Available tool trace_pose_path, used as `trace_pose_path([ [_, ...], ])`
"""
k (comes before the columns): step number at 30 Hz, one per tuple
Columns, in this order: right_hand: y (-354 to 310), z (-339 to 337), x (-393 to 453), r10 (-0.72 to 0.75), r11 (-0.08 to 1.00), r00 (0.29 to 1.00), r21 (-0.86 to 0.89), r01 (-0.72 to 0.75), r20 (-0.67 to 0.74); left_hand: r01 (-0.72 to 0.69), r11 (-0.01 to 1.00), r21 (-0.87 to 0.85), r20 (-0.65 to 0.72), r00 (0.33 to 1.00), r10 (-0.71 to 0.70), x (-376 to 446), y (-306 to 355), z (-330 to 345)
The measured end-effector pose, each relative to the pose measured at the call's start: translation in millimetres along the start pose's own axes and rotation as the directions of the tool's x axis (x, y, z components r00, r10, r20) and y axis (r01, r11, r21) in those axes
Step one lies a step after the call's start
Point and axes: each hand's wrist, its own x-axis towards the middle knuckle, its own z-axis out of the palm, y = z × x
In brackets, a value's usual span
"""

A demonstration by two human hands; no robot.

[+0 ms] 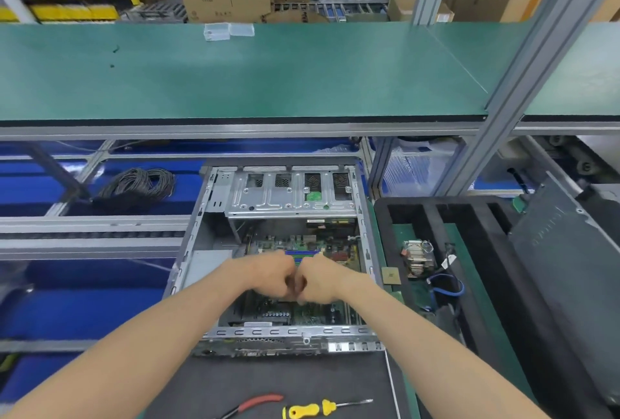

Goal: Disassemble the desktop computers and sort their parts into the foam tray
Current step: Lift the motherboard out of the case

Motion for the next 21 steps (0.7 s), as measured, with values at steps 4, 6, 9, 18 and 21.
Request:
trace_pose_path([
  [4,0,11,3,0.037,0.999,0.992,0.03,-0.041,0.12,-0.014,0.998,-0.062,0.043,0.999,0.017,0,-2,12],
  [6,1,15,2,0.066,0.997,0.987,0.028,-0.071,0.144,-0.033,0.994,-0.103,0.053,0.998,0.038,-1,-4,17],
  [9,3,18,0,0.123,0.992,0.978,-0.034,-0.119,0.171,-0.084,0.984,-0.158,0.021,0.996,0.088,-4,-5,22],
  [18,0,19,-2,0.201,0.976,0.972,0.058,-0.21,0.124,0.116,0.896,-0.429,-0.191,0.957,-0.216,-6,0,14],
  [21,5,21,0,0.229,0.972,0.965,0.024,-0.234,0.128,0.318,0.929,-0.189,-0.274,0.891,-0.361,-4,0,16],
])
